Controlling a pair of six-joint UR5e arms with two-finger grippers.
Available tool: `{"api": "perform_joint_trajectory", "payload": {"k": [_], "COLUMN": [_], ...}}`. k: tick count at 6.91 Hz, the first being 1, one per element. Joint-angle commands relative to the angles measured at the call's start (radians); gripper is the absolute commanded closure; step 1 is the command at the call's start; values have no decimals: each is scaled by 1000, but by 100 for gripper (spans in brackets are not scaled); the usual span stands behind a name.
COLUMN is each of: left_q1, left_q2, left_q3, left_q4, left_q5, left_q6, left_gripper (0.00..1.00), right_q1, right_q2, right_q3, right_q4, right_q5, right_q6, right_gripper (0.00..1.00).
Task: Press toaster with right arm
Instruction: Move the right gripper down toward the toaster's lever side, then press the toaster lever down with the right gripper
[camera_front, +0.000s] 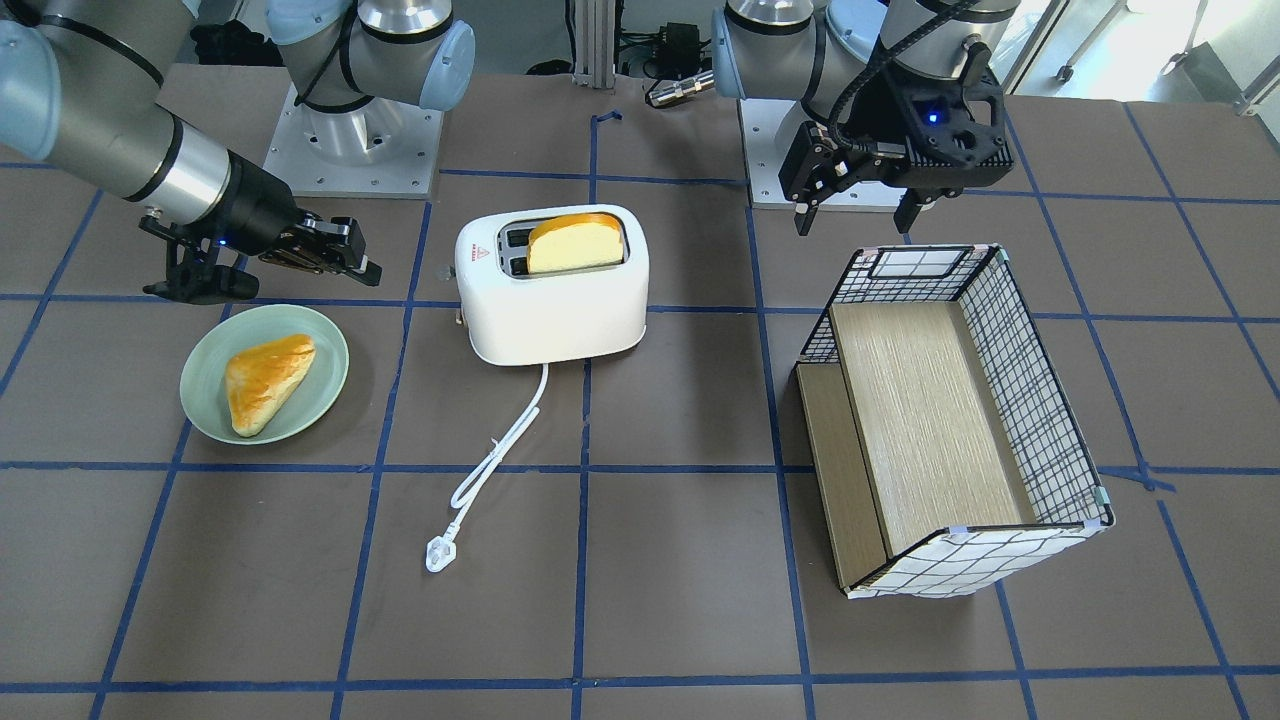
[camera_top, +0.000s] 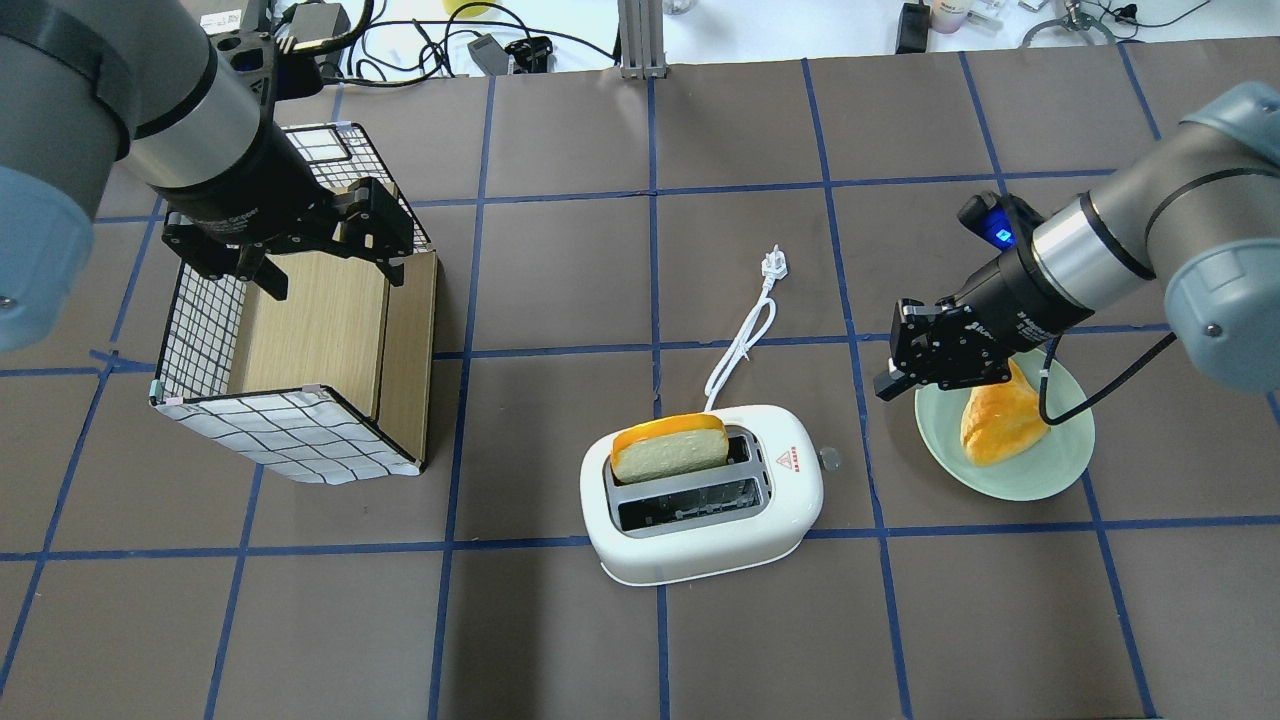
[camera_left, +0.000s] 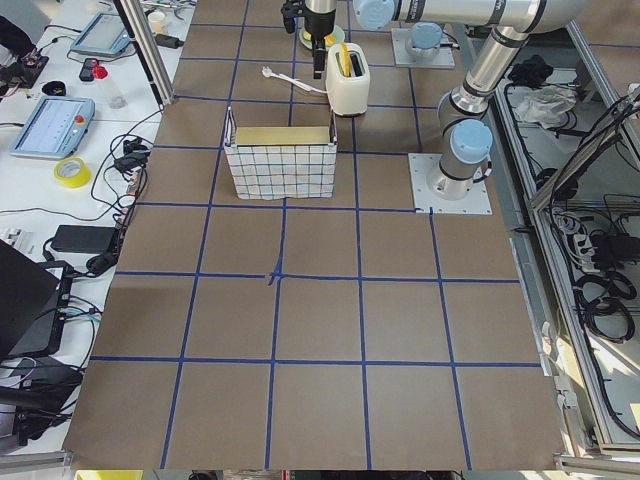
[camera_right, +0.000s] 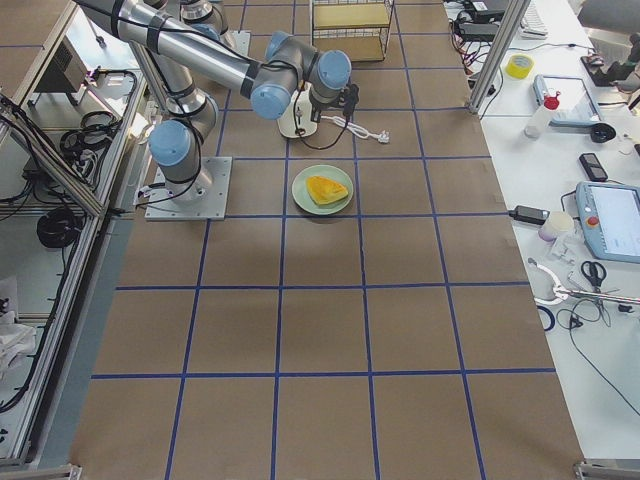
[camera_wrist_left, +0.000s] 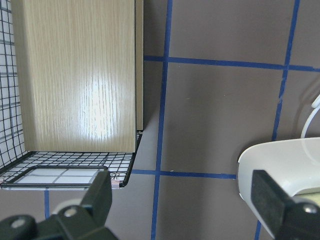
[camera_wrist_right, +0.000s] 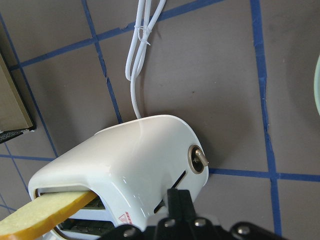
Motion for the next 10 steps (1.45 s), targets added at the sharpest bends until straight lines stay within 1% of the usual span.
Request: {"api": "perform_joint_trajectory", "payload": {"k": [1,3,6,7,10], "left_q1": [0,0,0,0,0], "left_q2": [0,0,0,0,0], "left_q3": [0,1,1,0,0], "left_q4": [0,0,0,0,0], "left_q5": [-2,0,0,0,-2], "left_q6": [0,0,0,0,0], "left_gripper": [0,0,0,0,0], "right_q1": [-4,-3,-1,0,0], "right_q2": [0,3,25,25,31], "right_q3": [67,99,109,107,110], "right_q4": [-1,7,5,1,-4], "right_q5": [47,62,62,83,94], "right_q6": [-22,-25,-25,-25,-37], "right_gripper": [100,100,100,100,100]}}
